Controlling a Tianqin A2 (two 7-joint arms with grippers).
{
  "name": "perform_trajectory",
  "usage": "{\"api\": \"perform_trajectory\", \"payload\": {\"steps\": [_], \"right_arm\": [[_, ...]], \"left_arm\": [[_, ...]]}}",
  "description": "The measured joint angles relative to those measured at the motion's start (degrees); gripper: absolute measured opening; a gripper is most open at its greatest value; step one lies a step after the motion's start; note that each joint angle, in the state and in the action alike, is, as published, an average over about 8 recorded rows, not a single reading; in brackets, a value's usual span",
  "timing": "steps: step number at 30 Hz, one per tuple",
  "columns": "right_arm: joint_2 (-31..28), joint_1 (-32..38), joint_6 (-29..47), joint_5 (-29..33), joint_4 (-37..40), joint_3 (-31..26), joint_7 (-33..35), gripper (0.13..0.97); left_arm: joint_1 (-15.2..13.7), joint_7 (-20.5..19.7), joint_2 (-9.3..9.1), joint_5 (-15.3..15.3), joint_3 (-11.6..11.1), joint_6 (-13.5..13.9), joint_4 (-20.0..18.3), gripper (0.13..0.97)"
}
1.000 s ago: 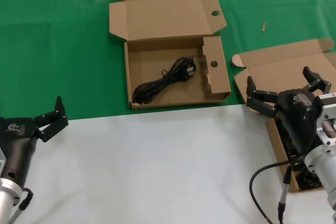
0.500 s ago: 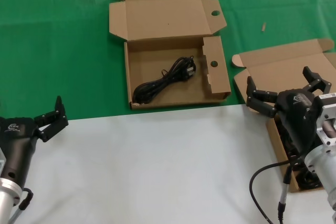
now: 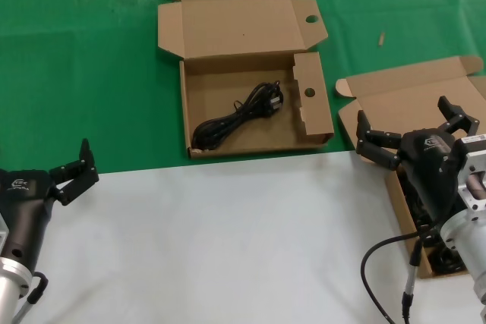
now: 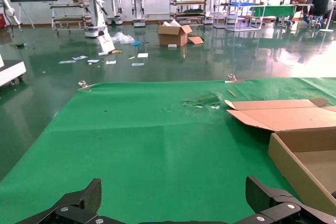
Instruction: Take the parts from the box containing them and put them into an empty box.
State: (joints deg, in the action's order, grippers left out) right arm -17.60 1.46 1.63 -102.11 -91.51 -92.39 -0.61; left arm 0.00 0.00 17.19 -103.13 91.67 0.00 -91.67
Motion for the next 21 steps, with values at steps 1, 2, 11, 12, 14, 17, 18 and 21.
{"api": "perform_trajectory", "payload": {"steps": [1, 2, 11, 12, 14, 17, 18, 21], "right_arm": [[0.00, 0.00, 0.00, 0.00, 0.00, 0.00, 0.00, 0.966], [0.00, 0.00, 0.00, 0.00, 0.00, 0.00, 0.00, 0.966], [0.00, 0.00, 0.00, 0.00, 0.00, 0.00, 0.00, 0.966], [0.00, 0.00, 0.00, 0.00, 0.00, 0.00, 0.00, 0.966], [0.00, 0.00, 0.00, 0.00, 0.00, 0.00, 0.00, 0.966], [0.00, 0.00, 0.00, 0.00, 0.00, 0.00, 0.00, 0.966], [0.00, 0.00, 0.00, 0.00, 0.00, 0.00, 0.00, 0.966], [0.00, 0.00, 0.00, 0.00, 0.00, 0.00, 0.00, 0.966]], "left_arm": [[0.00, 0.00, 0.00, 0.00, 0.00, 0.00, 0.00, 0.966], [0.00, 0.00, 0.00, 0.00, 0.00, 0.00, 0.00, 0.966], [0.00, 0.00, 0.00, 0.00, 0.00, 0.00, 0.00, 0.966], [0.00, 0.00, 0.00, 0.00, 0.00, 0.00, 0.00, 0.966], [0.00, 0.00, 0.00, 0.00, 0.00, 0.00, 0.00, 0.966], [0.00, 0.00, 0.00, 0.00, 0.00, 0.00, 0.00, 0.966], [0.00, 0.00, 0.00, 0.00, 0.00, 0.00, 0.00, 0.966], [0.00, 0.00, 0.00, 0.00, 0.00, 0.00, 0.00, 0.966]]}}
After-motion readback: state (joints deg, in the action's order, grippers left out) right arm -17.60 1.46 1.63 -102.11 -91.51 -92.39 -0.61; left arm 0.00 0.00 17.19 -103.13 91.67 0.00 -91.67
